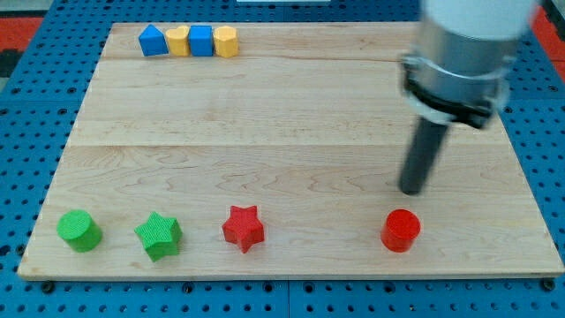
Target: Push the red circle towards center
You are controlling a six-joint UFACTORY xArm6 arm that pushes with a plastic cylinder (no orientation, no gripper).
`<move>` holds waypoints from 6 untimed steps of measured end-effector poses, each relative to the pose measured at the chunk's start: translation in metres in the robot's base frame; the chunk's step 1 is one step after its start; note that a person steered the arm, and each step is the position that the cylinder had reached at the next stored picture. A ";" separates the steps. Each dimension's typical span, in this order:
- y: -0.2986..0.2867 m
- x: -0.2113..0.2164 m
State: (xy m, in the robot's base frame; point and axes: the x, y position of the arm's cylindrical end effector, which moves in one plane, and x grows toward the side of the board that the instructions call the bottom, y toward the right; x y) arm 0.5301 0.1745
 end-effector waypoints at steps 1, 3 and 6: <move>0.001 0.035; -0.071 0.048; -0.083 0.074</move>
